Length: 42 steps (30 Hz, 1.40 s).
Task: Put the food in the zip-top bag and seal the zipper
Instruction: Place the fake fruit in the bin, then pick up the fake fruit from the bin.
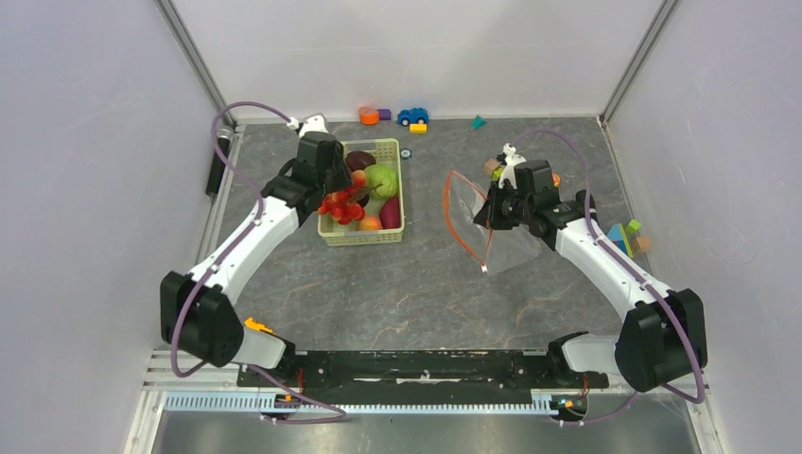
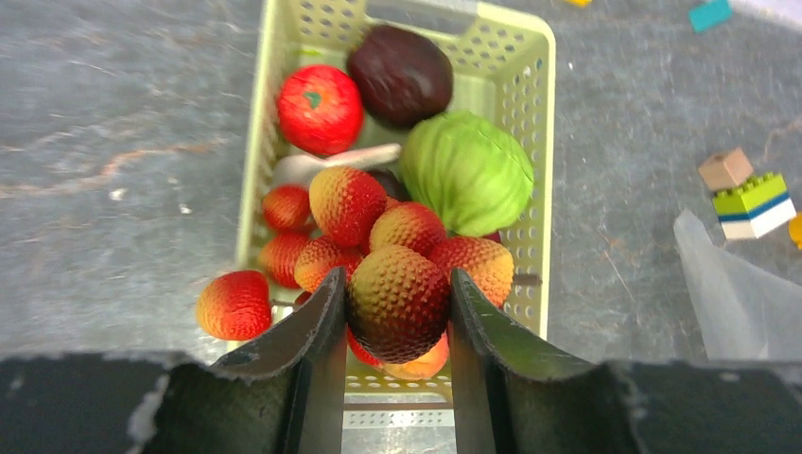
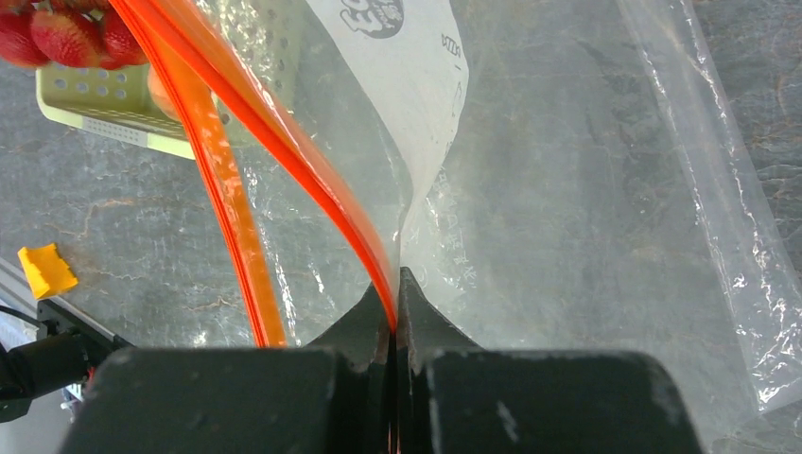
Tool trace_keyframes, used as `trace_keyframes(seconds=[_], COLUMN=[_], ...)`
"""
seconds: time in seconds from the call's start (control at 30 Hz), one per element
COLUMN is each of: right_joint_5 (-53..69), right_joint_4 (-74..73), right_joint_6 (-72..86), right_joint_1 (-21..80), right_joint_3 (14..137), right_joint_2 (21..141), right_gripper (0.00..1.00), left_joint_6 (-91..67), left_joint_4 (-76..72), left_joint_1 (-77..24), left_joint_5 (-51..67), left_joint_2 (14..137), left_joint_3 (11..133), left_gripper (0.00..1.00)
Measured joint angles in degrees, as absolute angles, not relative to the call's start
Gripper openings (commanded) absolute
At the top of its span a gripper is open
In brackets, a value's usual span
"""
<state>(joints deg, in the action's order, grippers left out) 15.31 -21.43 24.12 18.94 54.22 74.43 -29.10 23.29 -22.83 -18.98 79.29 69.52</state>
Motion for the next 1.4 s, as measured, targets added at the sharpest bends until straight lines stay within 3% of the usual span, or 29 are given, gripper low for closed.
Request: trace_keyframes(seconds=[0.17, 0.2, 0.27, 0.37, 0.4, 0.43, 0.6, 0.8, 1.07, 1.17, 1.4], right_joint_5=[14.6, 14.4, 14.2, 13.8, 13.6, 13.4, 12.5, 9.7, 9.3, 9.3, 10.2], right_joint_4=[-22.0, -22.0, -22.0, -22.4, -22.7, -23.1, -25.0, -26.2, -28.1, -28.8, -29.4], right_joint_6=[23.4, 23.2, 22.8, 21.9, 21.3, 20.7, 16.4, 11.8, 7.7, 7.0, 6.5], right_joint_1=[18.9, 18.9, 18.9, 18.9, 18.9, 18.9, 18.9, 18.9, 18.9, 18.9, 18.9], right_joint_3=[54.2, 54.2, 54.2, 54.2, 54.2, 54.2, 54.2, 54.2, 54.2, 54.2, 54.2], right_joint_2=[74.4, 74.4, 74.4, 74.3, 74.2, 74.1, 73.4, 70.6, 69.3, 68.8, 68.4], right_gripper=[0.0, 0.0, 0.0, 0.0, 0.0, 0.0, 0.0, 0.0, 0.0, 0.0, 0.0], left_joint_6=[-29.2, -29.2, -29.2, -28.7, -27.9, -26.4, -15.2, 3.7, 28.8, 34.2, 40.4], left_joint_4=[20.4, 20.0, 19.6, 20.1, 20.8, 21.1, 22.5, 23.1, 35.9, 40.9, 45.6], left_joint_1=[-22.8, -22.8, -22.8, -22.8, -22.8, -22.8, -22.8, -23.0, -23.6, -23.6, -25.0], left_joint_5=[-11.0, -10.0, -9.6, -10.4, -10.7, -10.8, -8.2, 7.6, 22.3, 23.6, 23.6], left_joint_2=[83.6, 83.9, 84.1, 84.1, 84.1, 84.1, 82.0, 78.1, 93.0, 98.0, 102.8], left_joint_3=[68.6, 68.6, 68.6, 68.8, 68.9, 69.1, 69.5, 71.7, 87.2, 87.6, 87.3], left_gripper=[0.03, 0.08, 0.3, 0.83, 0.96, 1.0, 1.0, 1.0, 0.94, 0.85, 0.8])
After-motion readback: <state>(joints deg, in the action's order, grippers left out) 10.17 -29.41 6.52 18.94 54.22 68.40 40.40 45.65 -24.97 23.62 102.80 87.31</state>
